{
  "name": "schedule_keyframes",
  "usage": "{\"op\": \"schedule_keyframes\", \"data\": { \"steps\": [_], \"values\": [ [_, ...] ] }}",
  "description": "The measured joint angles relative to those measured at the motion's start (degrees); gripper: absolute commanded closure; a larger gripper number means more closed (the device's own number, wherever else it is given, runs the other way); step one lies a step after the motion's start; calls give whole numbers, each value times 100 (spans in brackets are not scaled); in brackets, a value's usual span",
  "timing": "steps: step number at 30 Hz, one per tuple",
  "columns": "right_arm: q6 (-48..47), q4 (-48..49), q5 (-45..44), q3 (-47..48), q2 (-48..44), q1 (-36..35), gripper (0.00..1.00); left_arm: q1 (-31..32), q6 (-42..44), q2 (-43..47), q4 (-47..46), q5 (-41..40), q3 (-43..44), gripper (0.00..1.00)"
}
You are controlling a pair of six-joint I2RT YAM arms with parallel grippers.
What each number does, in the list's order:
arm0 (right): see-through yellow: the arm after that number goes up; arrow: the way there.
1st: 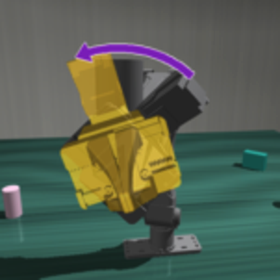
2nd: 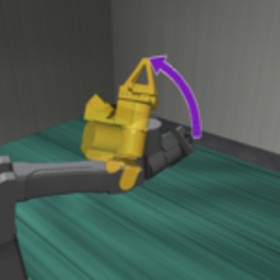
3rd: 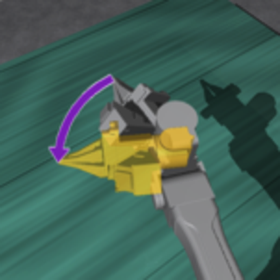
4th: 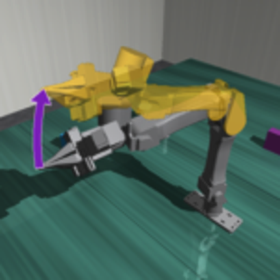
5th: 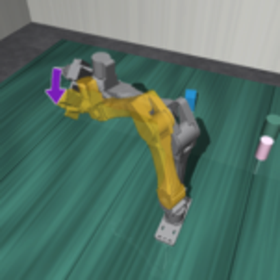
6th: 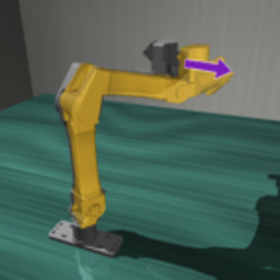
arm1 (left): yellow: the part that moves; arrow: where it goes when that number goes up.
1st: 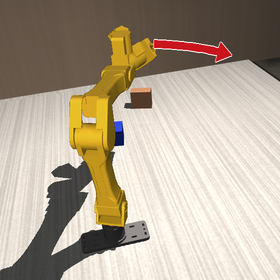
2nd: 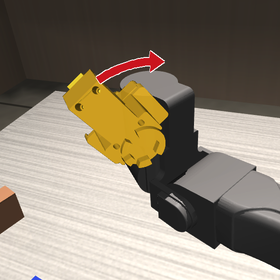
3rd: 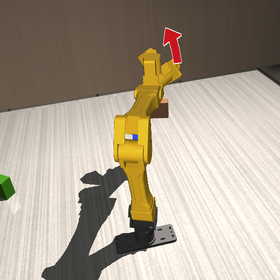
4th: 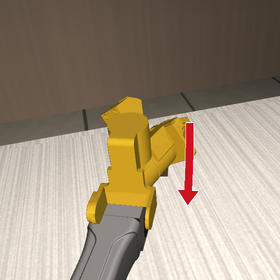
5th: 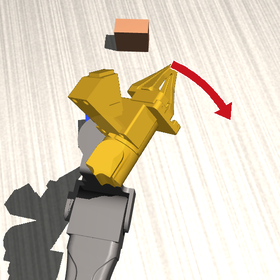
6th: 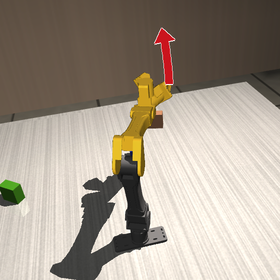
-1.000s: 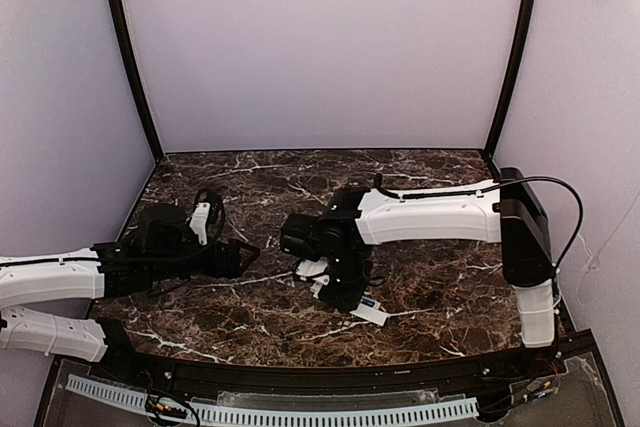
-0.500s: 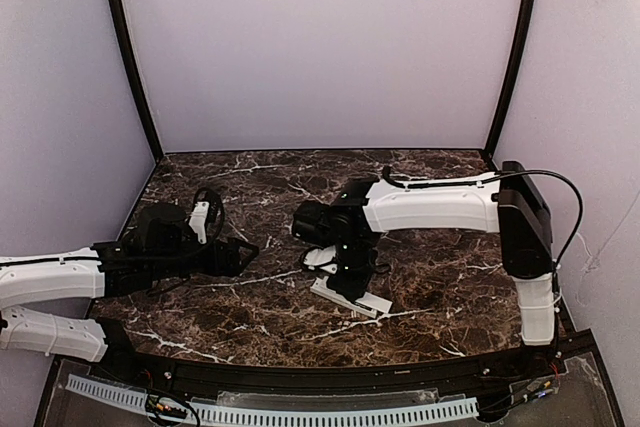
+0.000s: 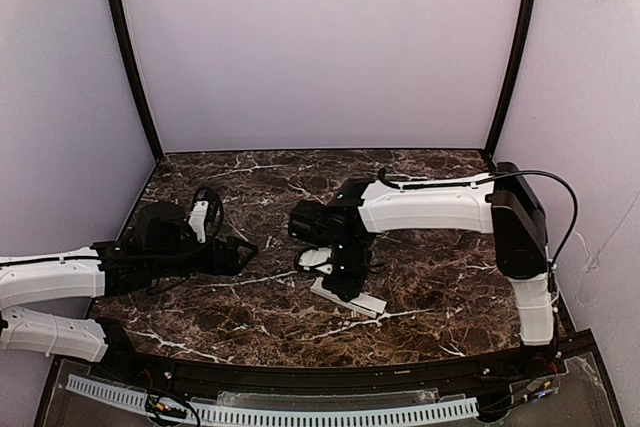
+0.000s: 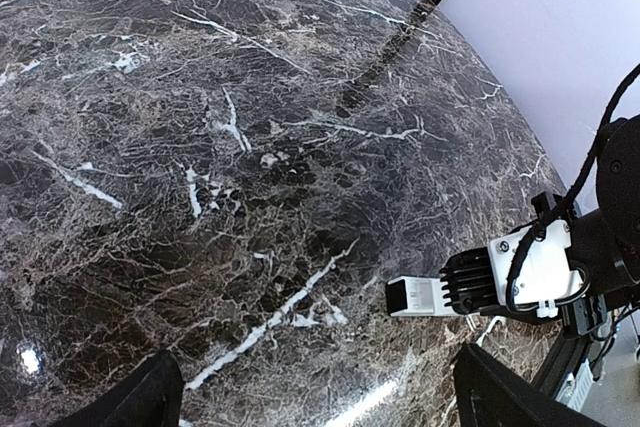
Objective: Load the batteries into the remote control
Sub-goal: Load the battery cover onto the remote control without the battery cover.
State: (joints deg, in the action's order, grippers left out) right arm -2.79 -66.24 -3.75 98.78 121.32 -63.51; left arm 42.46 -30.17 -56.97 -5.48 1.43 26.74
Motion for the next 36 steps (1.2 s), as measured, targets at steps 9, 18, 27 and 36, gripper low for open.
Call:
{"op": "schedule_keyframes", "data": {
  "steps": [9,18,27,36],
  "values": [
    [-44,50,33,0,81,85,82,-48,0,0,0,70,0,4],
    [-83,66,98,0,101,90,82,-63,0,-2,0,116,0,4],
    [-81,70,142,26,149,90,82,-81,-2,-42,-7,162,0,4],
    [-79,74,157,44,195,90,76,-101,-2,-57,-11,225,-2,4]
  ]
}}
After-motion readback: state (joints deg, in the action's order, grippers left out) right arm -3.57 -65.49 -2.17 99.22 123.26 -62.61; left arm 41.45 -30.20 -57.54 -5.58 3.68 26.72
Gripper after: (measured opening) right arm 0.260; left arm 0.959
